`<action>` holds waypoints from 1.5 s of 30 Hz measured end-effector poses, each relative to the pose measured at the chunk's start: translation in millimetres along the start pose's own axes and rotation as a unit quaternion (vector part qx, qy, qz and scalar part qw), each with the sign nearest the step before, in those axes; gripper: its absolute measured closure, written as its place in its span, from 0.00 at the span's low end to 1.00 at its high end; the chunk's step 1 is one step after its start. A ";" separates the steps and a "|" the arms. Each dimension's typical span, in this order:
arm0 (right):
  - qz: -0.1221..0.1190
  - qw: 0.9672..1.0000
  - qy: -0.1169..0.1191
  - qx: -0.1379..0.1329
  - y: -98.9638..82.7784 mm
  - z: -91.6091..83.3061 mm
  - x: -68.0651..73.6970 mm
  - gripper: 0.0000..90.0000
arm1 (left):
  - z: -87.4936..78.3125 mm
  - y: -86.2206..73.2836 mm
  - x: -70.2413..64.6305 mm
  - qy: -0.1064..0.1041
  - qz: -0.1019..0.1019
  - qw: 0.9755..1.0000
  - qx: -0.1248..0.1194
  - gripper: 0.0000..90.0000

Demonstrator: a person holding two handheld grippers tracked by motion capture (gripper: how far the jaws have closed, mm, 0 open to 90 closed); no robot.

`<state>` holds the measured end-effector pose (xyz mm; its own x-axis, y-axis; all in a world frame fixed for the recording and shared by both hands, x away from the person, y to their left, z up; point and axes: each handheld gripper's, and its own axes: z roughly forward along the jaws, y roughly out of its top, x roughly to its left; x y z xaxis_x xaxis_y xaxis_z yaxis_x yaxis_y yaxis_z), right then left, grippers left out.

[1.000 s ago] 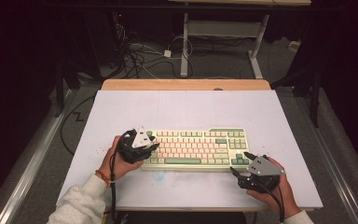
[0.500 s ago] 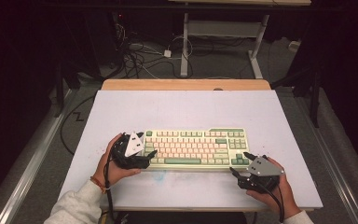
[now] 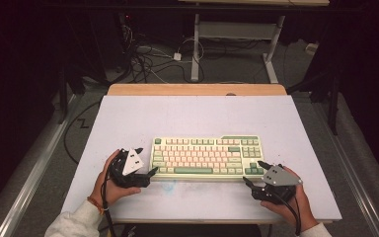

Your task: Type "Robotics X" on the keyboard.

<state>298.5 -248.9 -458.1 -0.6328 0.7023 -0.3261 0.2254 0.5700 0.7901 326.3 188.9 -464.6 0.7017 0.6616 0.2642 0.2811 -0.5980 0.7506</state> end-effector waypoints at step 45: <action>0.013 1.000 -0.006 -0.006 0.6 -0.1 -0.2 0.28 | 17.3 52.8 -14.2 -0.105 0.029 0.994 0.026 0.97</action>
<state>298.7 -248.7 -457.5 -0.6182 0.7217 -0.3114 0.2333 0.5468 0.8041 342.5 140.1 -439.1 0.8372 0.5201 0.1693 0.2665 -0.6582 0.7042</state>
